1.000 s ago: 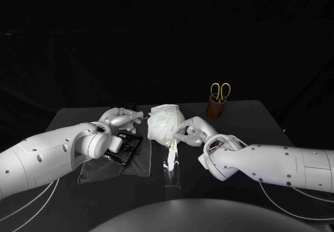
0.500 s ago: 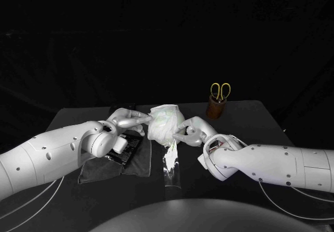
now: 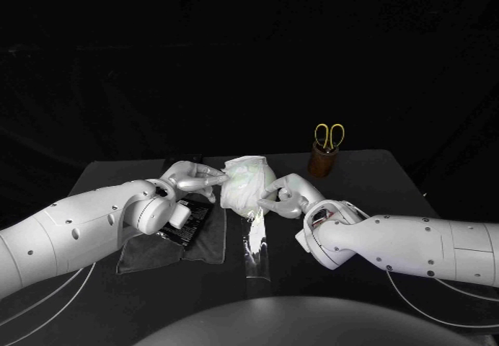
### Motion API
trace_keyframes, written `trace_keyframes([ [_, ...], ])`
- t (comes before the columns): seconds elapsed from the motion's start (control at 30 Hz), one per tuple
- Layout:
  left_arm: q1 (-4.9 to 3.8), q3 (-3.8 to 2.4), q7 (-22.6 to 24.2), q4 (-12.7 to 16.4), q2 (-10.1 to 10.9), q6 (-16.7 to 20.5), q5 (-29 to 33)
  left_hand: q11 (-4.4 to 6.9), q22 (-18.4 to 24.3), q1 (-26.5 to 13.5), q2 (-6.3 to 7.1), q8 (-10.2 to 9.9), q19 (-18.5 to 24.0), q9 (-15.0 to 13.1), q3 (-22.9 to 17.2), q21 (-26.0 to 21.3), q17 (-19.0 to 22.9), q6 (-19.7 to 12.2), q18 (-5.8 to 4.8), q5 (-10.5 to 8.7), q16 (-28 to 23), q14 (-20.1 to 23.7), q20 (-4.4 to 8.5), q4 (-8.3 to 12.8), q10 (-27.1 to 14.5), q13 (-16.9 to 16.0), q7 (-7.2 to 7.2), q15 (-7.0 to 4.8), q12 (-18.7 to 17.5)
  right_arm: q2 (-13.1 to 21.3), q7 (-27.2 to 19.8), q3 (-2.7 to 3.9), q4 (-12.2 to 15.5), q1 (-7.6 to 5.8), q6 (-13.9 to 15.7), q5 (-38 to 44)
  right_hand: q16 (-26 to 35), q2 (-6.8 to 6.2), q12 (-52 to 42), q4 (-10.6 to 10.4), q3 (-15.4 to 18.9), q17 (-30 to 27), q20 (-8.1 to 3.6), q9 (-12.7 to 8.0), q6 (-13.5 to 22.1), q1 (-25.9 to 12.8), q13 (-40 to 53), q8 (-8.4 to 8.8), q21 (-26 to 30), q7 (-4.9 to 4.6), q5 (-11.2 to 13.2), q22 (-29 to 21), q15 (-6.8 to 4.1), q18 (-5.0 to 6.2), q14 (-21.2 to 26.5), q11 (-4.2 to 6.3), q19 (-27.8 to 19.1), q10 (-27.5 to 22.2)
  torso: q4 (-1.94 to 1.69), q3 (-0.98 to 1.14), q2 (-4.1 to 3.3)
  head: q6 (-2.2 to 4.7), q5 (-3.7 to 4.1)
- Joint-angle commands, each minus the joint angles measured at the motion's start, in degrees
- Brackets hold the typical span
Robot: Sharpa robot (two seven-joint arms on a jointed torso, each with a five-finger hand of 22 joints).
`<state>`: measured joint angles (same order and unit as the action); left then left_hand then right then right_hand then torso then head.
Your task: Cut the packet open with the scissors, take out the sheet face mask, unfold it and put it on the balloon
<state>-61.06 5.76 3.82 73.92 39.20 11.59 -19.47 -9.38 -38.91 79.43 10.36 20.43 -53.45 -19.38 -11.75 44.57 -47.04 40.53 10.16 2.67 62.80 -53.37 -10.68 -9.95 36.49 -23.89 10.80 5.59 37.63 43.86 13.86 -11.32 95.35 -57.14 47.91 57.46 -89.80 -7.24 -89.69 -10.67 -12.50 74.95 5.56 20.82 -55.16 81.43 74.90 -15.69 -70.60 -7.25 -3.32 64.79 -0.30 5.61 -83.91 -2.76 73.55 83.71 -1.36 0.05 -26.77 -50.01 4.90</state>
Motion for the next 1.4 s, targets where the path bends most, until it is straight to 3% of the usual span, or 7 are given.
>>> trace_keyframes([
  [0.03, -0.07, -0.06, 0.64, -0.09, 0.08, 2.21, -1.02, 0.51, -0.32, 0.80, -0.23, 0.42, -0.57, 0.00, 0.58, 0.56, 0.16, 0.63, 0.35, 0.10, 0.86, -0.37, 0.16, -0.03, 0.81, -0.23, 0.96, -0.39, 1.10, -0.05, 0.20, 0.01, -0.10, 0.01, -0.80, 0.43, -0.20, 0.48, -0.31, -0.04, -0.42, 15.05, -0.10, -0.10, 0.01, -0.17, 15.10, 0.31, -0.25, -0.31, 0.30, 0.05, -0.43, 0.16, -6.09, -0.20, 0.46, 6.29, 0.00, 0.04, 0.02, 0.01, 0.01],
  [0.13, -0.06, -0.06, 0.00, -0.19, 0.19, 2.78, -1.37, 1.04, -0.87, 1.45, -0.65, 1.08, -0.52, 0.06, 1.73, 1.13, 0.09, 0.73, 0.32, 0.11, 3.12, -0.67, 0.54, -0.36, 1.80, -1.22, 0.54, -0.78, 4.14, -0.06, 0.20, 0.01, -0.11, 0.01, -0.80, 0.42, -0.20, 0.48, -0.31, -0.04, -0.42, 15.05, -0.10, -0.10, 0.01, -0.17, 15.10, 0.31, -0.25, -0.31, 0.30, 0.05, -0.43, 0.16, -6.09, -0.20, 0.46, 6.29, 0.00, 0.05, 0.01, 0.01, 0.05],
  [0.2, -0.06, -0.06, -0.57, -0.26, 0.19, 2.94, -1.72, 1.38, -1.71, 2.33, -1.25, 1.90, 0.21, 0.30, 3.67, 1.72, 0.02, 0.40, 0.38, 0.19, 6.13, 0.27, 0.81, -1.04, 1.04, -2.89, 0.38, -0.81, 8.55, -0.07, 0.20, 0.01, -0.13, 0.01, -0.80, 0.42, -0.20, 0.48, -0.31, -0.04, -0.42, 15.05, -0.10, -0.10, 0.01, -0.17, 15.10, 0.31, -0.25, -0.31, 0.30, 0.05, -0.43, 0.16, -6.09, -0.20, 0.46, 6.29, -0.01, 0.02, 0.03, 0.01, 0.03],
  [0.43, -0.04, -0.03, -2.51, -1.17, -0.48, 3.45, -2.95, 1.81, -3.67, 4.59, -2.96, 3.20, 0.47, 0.87, 6.23, 3.66, -5.20, 0.01, 0.29, 0.09, 12.80, -3.76, 0.95, -1.87, 0.24, -5.80, 0.21, -1.27, 16.52, -0.12, 0.18, 0.02, -0.17, 0.01, -0.81, 0.37, -0.20, 0.48, -0.31, -0.04, -0.42, 15.05, -0.10, -0.10, 0.01, -0.17, 15.10, 0.31, -0.25, -0.31, 0.30, 0.05, -0.43, 0.16, -6.09, -0.20, 0.46, 6.29, -0.01, -0.03, -0.04, 0.01, 0.03],
  [1.07, -0.03, -0.02, -4.05, -3.73, -2.62, 2.88, -4.50, 3.42, -7.11, 7.71, -4.83, 6.06, 0.46, 2.02, 8.79, 7.28, -11.10, 2.57, 0.37, 0.08, 19.37, -10.07, 1.91, -2.96, 1.55, -9.89, -1.16, -2.56, 29.23, -0.28, 0.16, 0.03, -0.19, 0.01, -0.86, 0.30, -0.20, 0.48, -0.31, -0.04, -0.42, 15.05, -0.10, -0.10, 0.01, -0.17, 15.10, 0.31, -0.25, -0.31, 0.30, 0.05, -0.43, 0.16, -6.09, -0.20, 0.46, 6.29, 0.03, 0.03, 0.03, 0.01, -0.11],
  [1.4, -0.03, -0.01, -3.85, -2.84, -2.91, 0.81, -4.57, 4.51, -7.91, 8.30, -5.38, 6.95, 0.83, 2.67, 9.53, 7.86, -11.21, 5.78, 0.37, 0.08, 20.05, -10.45, 2.49, -4.01, 2.87, -10.59, -2.45, -3.43, 32.18, -0.29, 0.20, 0.03, -0.33, 0.00, -0.86, 0.29, -0.20, 0.48, -0.31, -0.04, -0.42, 15.05, -0.10, -0.10, 0.01, -0.17, 15.10, 0.31, -0.25, -0.31, 0.30, 0.05, -0.43, 0.16, -6.09, -0.20, 0.46, 6.29, 0.00, 0.01, 0.01, 0.01, -0.02],
])
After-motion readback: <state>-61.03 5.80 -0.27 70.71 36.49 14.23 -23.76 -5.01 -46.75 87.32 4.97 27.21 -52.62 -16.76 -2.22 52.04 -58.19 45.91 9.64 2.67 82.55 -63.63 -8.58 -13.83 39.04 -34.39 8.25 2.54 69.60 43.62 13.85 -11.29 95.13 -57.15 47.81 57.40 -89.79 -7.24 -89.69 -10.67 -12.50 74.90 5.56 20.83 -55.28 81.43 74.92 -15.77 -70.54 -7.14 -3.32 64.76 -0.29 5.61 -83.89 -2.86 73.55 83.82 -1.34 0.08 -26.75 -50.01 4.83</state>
